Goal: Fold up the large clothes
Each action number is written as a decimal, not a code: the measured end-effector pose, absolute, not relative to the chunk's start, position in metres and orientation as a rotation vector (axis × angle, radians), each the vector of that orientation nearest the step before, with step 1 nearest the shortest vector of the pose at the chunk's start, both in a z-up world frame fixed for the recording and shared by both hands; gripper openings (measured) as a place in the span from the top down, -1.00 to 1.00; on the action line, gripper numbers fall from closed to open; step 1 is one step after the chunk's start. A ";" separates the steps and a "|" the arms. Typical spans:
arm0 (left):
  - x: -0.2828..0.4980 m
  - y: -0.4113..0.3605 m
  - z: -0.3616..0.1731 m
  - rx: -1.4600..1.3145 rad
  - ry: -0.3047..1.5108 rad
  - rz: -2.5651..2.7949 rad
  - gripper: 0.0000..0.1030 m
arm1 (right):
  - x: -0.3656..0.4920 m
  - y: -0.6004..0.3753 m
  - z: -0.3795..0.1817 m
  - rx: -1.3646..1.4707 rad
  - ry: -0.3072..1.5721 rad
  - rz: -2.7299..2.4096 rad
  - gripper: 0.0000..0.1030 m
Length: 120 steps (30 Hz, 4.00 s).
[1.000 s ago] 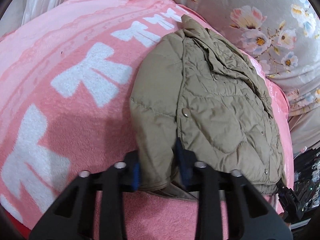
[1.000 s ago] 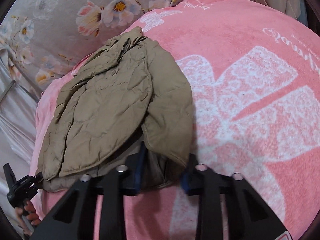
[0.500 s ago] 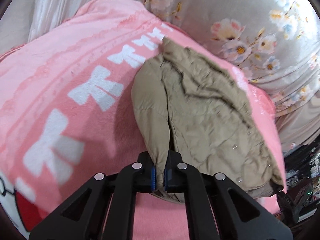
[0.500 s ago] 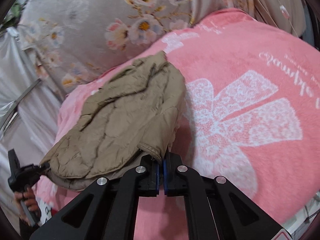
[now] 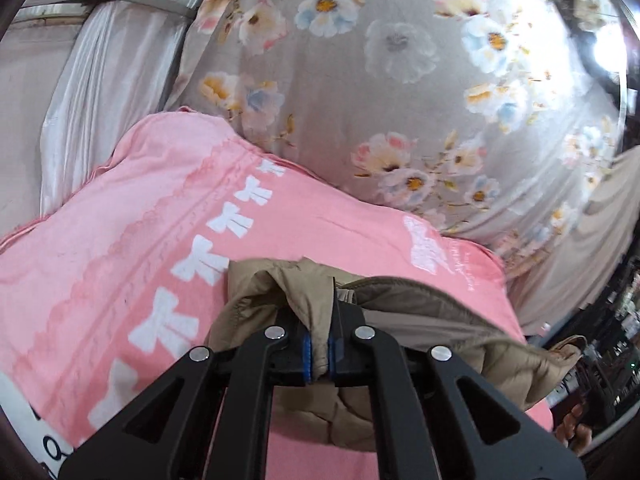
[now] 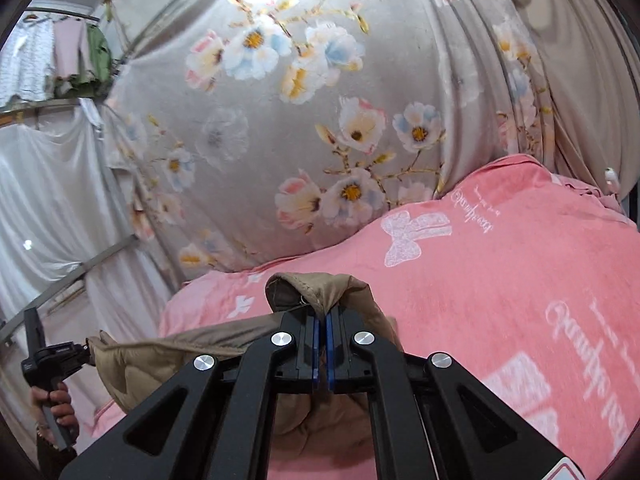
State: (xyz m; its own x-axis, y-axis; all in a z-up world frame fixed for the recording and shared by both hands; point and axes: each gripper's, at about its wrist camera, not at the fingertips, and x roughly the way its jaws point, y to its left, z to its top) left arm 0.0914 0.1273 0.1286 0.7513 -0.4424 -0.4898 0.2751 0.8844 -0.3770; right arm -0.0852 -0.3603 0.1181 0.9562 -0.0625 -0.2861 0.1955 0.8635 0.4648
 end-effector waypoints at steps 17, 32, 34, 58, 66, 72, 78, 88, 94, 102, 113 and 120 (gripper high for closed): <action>0.312 0.034 -0.004 -0.048 0.845 -0.088 0.89 | 0.150 -0.411 0.001 0.520 0.579 -0.327 0.95; 0.343 0.020 -0.062 -0.003 0.905 -0.080 0.86 | 0.187 -0.414 -0.070 0.517 0.713 -0.356 0.96; 0.345 0.018 -0.066 0.000 0.907 -0.080 0.86 | 0.190 -0.415 -0.077 0.526 0.721 -0.354 0.96; 0.346 0.010 -0.090 -0.001 0.842 -0.070 0.86 | 0.204 -0.403 -0.106 0.481 0.787 -0.379 0.98; 0.345 0.018 -0.089 -0.059 0.828 -0.095 0.86 | 0.192 -0.413 -0.105 0.562 0.710 -0.344 0.80; 0.327 0.070 -0.054 -0.224 0.832 -0.179 0.41 | 0.122 -0.452 -0.070 0.634 0.473 -0.486 -0.03; 0.282 0.101 0.041 -0.020 0.570 -0.031 -0.45 | 0.086 -0.446 -0.015 0.535 0.434 -0.493 0.05; 0.290 -0.072 0.032 0.107 0.732 -0.264 -0.02 | 0.197 -0.248 0.014 0.120 0.603 -0.188 0.44; 0.311 -0.122 -0.033 0.149 0.831 -0.221 0.12 | 0.246 -0.225 -0.028 0.082 0.722 -0.186 0.50; 0.316 -0.118 -0.066 0.132 0.837 -0.182 0.11 | 0.258 -0.234 -0.068 0.138 0.782 -0.179 0.57; 0.319 -0.118 -0.083 0.134 0.814 -0.171 0.10 | 0.263 -0.242 -0.088 0.191 0.790 -0.171 0.58; 0.320 -0.120 -0.087 0.141 0.812 -0.163 0.09 | 0.265 -0.245 -0.091 0.207 0.798 -0.165 0.59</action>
State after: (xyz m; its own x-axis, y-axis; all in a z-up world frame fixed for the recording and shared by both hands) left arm 0.3204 -0.1196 -0.0866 0.6766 -0.0902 -0.7308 0.1985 0.9781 0.0630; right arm 0.2654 -0.2447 -0.0911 0.6872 -0.0685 -0.7232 0.2238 0.9671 0.1212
